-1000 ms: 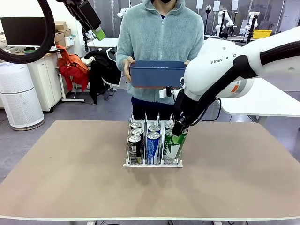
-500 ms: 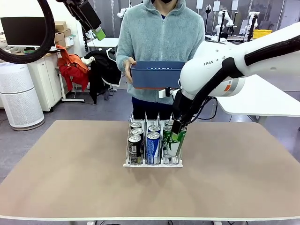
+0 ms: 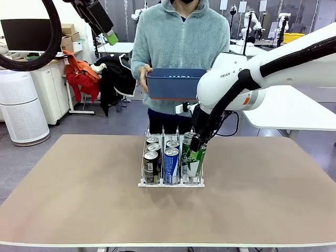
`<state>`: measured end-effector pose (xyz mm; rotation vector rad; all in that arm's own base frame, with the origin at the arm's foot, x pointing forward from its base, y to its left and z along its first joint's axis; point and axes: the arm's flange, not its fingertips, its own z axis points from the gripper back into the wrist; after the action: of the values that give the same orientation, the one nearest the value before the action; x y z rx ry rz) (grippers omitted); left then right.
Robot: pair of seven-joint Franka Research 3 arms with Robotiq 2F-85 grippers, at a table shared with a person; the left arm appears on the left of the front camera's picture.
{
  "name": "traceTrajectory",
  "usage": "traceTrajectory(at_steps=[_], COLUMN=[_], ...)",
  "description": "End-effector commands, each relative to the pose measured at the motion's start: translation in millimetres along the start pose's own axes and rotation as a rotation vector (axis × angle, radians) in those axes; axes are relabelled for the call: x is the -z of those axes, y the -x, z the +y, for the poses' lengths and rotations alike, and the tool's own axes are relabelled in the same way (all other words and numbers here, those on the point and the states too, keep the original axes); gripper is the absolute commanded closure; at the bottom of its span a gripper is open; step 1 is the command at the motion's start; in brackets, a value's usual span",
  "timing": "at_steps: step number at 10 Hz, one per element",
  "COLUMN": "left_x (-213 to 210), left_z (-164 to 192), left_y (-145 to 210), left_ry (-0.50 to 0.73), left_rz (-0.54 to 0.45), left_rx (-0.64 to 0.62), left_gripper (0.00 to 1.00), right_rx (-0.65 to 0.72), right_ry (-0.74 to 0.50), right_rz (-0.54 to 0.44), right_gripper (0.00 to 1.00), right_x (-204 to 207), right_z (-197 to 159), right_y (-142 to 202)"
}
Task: Fill the beverage cans into the dispenser.
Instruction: Place the picked Sprite in the line of the Automatic Can Dispenser with the same cans.
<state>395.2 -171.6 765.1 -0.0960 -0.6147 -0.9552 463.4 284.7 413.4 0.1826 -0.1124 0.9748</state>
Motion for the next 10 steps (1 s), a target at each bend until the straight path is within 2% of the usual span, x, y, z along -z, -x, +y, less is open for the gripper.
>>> traceTrajectory(at_steps=[1,10], left_x=[-1,-1], left_z=[1,1], left_y=[2,2], left_ry=[0.001,0.001], left_rz=[0.0,0.0], left_rx=[-0.001,-0.001], left_gripper=[0.0,0.0], right_rx=[-0.019,-0.045], right_ry=[0.049,0.048], right_rz=[-0.017,0.012], right_gripper=[0.42,0.42], right_x=[0,16], right_z=[-7,-9], right_y=[-12,-13])
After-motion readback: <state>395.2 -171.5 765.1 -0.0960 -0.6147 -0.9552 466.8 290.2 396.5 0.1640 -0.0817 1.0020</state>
